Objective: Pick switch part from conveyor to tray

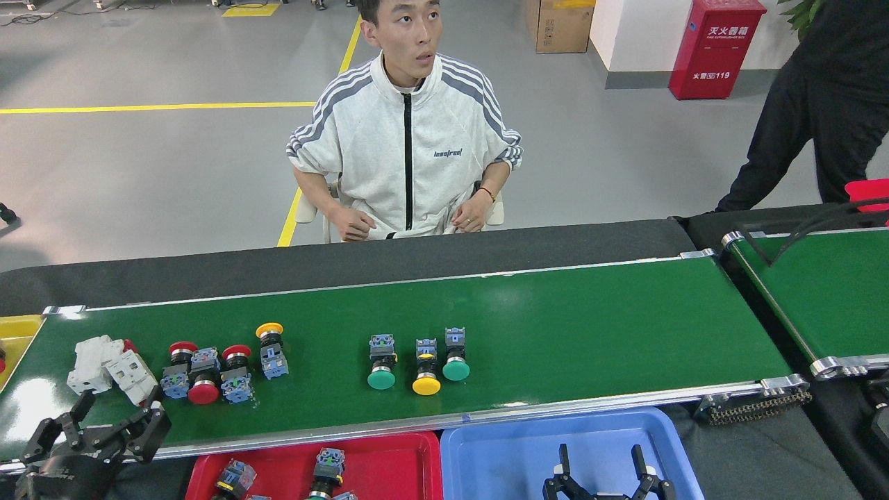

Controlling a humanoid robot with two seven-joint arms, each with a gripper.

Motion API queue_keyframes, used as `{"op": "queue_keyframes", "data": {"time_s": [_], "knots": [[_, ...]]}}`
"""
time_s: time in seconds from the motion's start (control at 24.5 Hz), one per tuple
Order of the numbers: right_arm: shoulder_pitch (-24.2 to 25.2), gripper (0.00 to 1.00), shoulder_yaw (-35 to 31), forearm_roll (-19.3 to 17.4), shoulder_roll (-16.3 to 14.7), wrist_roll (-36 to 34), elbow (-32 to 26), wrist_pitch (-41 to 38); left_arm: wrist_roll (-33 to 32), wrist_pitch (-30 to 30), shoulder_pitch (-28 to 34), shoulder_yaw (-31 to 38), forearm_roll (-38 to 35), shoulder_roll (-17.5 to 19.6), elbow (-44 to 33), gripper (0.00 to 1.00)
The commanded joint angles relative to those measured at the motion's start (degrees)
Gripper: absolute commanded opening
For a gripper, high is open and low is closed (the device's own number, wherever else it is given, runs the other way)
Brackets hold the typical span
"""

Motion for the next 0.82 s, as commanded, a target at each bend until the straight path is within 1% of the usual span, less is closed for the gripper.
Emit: {"op": "queue_keyframes", "data": {"time_s": [0.0,0.08,0.12,0.2,0.24,0.53,0.57,0.65,0.69,0.77], "knots": [[-0.12,0.98,-0.38,-0.02,-0.18,-0.12,-0.92,0.14,0.38,1.67,-1.97,-0.01,-0.04,1.47,2.05,1.00],[-0.12,0.98,-0.38,-0.02,-0.18,-0.12,-0.92,0.14,0.38,2.11,-3.29,-0.01,-0.13,1.83,3.90,0.99],[-0.21,0.98,-0.38,-0.02,-0.18,-0.12,-0.92,0.14,0.47,2.81,-3.99,-0.01,-0.13,1.91,4.96,0.95],[-0.21,0.98,-0.38,-0.02,-0.18,-0.04,-0.92,0.05,0.56,4.92,-5.05,-0.01,-0.13,1.91,6.63,0.79],[-0.21,0.98,-0.38,-0.02,-0.18,0.05,-1.01,0.05,0.73,5.80,-5.31,-0.01,-0.13,1.91,7.15,0.75],[-0.38,0.98,-0.38,-0.02,-0.10,0.14,-1.19,0.14,0.64,6.76,-5.93,-0.19,-0.22,1.91,7.77,0.75],[-0.38,0.98,-0.38,-0.02,-0.10,0.14,-1.19,0.05,0.73,6.76,-6.45,-0.19,-0.13,1.83,8.21,0.66],[-0.38,0.98,-0.38,-0.02,-0.10,0.14,-1.19,0.05,0.73,6.94,-7.33,-0.10,-0.04,1.65,9.97,0.39],[-0.38,0.98,-0.38,-0.02,-0.10,0.23,-1.19,0.05,0.82,7.03,-7.77,-0.10,0.13,1.56,10.93,0.28],[-0.38,0.98,-0.38,-0.02,-0.10,0.23,-1.19,0.05,0.91,7.03,-8.74,-0.10,0.22,1.56,12.78,0.17]]}}
